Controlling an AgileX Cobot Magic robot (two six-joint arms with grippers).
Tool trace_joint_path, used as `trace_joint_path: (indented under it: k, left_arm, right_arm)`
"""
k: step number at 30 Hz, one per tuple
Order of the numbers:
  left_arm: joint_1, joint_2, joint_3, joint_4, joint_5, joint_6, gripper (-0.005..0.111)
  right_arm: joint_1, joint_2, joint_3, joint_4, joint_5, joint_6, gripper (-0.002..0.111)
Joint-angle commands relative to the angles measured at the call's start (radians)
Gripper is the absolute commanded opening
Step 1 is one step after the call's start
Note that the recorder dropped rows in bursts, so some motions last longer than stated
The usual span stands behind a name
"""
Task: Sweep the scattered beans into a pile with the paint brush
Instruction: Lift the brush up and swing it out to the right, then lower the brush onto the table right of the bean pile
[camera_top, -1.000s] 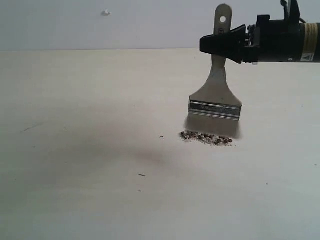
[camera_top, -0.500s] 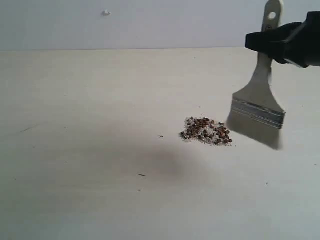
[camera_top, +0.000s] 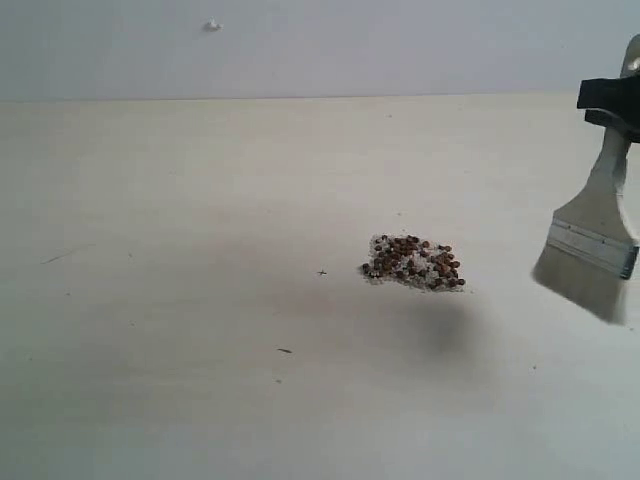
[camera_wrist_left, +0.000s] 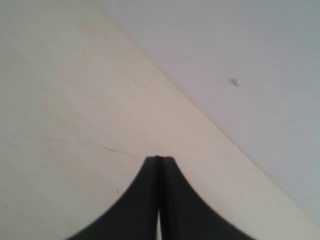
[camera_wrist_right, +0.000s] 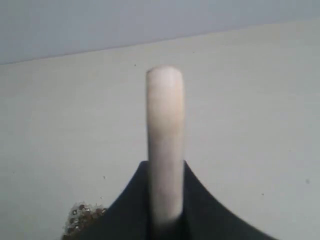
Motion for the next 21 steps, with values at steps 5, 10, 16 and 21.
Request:
trace_joint_path:
  k: [5, 10, 16, 21]
  left_arm:
    - [-0.002, -0.007, 0.002, -0.005, -0.001, 0.008, 0.0]
    - [-0.002, -0.007, 0.002, -0.005, -0.001, 0.008, 0.0]
    - [-0.002, -0.007, 0.002, -0.005, -0.001, 0.008, 0.0]
    - [-0.002, -0.007, 0.002, -0.005, -0.001, 0.008, 0.0]
  right_arm:
    - [-0.007, 0.138, -0.098, -0.021, -0.205, 0.028, 0.0]
    - [-0.007, 0.126, -0.096, -0.021, -0.005, -0.153, 0.0]
    - [-0.007, 0.114, -0.096, -0.021, 0.294, -0.335, 0.0]
    - [-0.005, 0.125, -0.096, -0.021, 0.505, -0.42, 0.0]
